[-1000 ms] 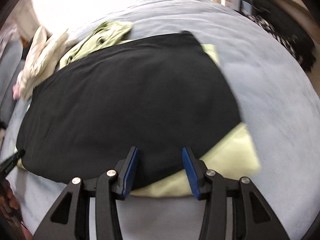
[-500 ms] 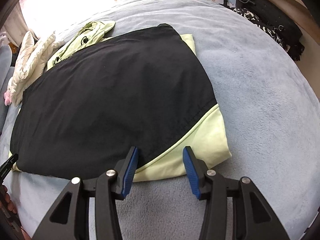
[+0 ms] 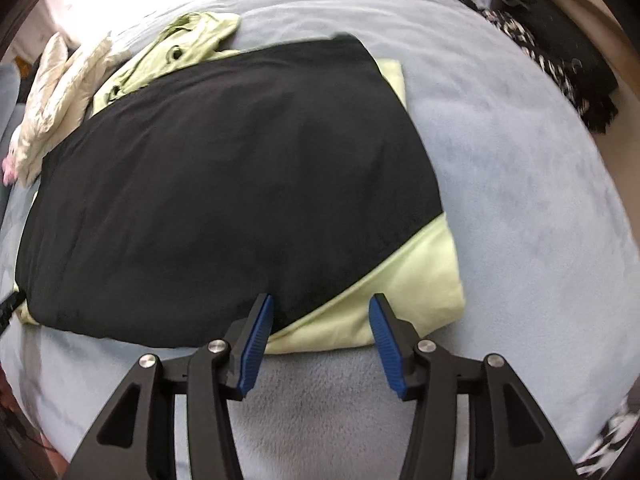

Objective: Fold large clothes
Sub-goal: 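Reach the right gripper to the green hood and grasp it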

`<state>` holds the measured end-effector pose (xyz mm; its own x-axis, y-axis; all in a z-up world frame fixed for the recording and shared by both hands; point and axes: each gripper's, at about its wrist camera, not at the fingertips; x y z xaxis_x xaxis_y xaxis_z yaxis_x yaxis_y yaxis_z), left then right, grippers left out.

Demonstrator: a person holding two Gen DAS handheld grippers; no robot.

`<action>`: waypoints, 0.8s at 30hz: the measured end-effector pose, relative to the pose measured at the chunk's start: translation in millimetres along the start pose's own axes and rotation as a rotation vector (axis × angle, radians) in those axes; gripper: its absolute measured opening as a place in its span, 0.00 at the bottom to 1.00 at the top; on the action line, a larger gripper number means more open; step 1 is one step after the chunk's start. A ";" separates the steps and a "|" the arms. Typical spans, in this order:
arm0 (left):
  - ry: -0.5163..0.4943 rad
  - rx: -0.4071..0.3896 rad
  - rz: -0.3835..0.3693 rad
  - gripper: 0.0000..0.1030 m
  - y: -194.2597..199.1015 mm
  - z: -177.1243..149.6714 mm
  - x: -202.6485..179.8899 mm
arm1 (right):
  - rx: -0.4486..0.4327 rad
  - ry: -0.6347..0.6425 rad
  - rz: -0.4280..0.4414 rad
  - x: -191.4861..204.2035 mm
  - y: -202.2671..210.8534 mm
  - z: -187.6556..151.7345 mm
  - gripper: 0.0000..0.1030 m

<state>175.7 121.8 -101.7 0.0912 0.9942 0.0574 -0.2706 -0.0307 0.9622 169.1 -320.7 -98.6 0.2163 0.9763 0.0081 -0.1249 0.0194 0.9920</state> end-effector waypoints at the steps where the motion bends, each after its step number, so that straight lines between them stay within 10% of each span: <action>1: -0.018 -0.005 -0.001 0.34 7.0 9.9 -0.3 | -0.012 0.020 -0.004 3.3 8.8 4.0 0.48; 12: -0.129 -0.094 -0.030 0.40 47.8 159.5 -34.4 | -0.141 0.111 0.081 44.4 86.8 118.1 0.49; 24: -0.031 0.004 -0.069 0.40 -59.2 307.1 -71.8 | -0.142 0.007 0.347 74.8 38.3 282.3 0.56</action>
<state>479.5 20.5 -81.0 0.1389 0.9903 -0.0013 -0.2583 0.0375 0.9653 453.8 -307.8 -24.3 0.1309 0.9314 0.3397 -0.3226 -0.2840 0.9029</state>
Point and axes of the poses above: each gripper's, at about its wrist camera, not at the fingertips, and y roughly against the way its jaws point, x to its left, z to its top, and after that the axes turned 12 degrees about x, right-handed
